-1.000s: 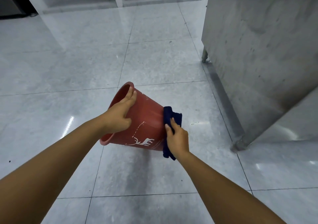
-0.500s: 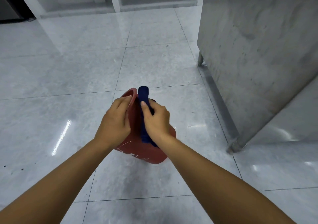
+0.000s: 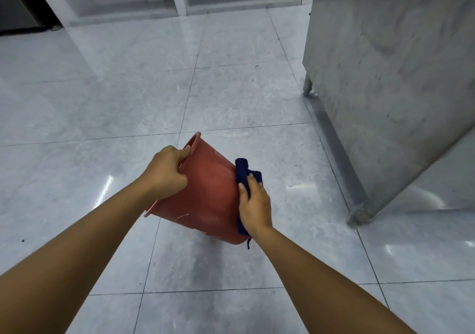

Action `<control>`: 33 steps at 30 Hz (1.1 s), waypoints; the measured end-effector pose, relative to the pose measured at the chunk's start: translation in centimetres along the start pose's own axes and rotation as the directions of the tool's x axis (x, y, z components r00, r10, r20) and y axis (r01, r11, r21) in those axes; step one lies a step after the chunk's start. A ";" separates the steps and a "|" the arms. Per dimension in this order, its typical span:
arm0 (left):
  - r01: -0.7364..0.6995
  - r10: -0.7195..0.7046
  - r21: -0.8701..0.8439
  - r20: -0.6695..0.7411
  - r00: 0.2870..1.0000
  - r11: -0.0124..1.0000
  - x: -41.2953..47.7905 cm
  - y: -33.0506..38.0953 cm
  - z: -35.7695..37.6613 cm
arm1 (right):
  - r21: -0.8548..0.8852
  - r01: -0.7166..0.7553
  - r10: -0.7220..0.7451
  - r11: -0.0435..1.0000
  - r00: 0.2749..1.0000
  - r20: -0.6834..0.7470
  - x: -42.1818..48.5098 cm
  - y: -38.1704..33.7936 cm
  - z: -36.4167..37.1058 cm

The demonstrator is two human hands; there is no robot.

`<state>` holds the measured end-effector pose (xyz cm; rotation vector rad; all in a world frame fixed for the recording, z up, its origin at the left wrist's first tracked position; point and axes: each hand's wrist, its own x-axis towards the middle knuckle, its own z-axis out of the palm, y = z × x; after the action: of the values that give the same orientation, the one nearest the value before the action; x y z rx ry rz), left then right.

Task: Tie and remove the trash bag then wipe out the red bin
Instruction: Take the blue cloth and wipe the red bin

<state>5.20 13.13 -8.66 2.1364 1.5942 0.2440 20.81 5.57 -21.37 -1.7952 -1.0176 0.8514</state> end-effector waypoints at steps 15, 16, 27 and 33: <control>-0.020 -0.001 0.107 0.190 0.982 0.994 -0.1 3.3 1.2 | 0.294 0.017 0.084 0.956 0.941 -0.328 -0.6 -3.7 -2.7; -0.015 -0.004 0.102 0.188 0.982 0.995 -0.3 3.5 1.4 | 0.273 0.069 0.014 0.960 0.956 -0.292 -0.2 -5.3 -2.3; 0.204 -0.074 -0.268 0.426 0.902 0.942 -0.2 3.5 0.0 | -0.081 0.179 -0.180 0.981 0.984 -0.010 1.7 -7.0 0.8; 0.248 -0.024 -0.299 0.593 0.805 0.921 -0.6 2.0 -0.6 | -0.029 0.166 -0.164 0.986 0.986 0.041 1.7 -3.5 0.4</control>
<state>6.49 12.32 -7.14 1.5828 1.2134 -0.1505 20.13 8.18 -18.58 -1.7001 -1.1931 0.7732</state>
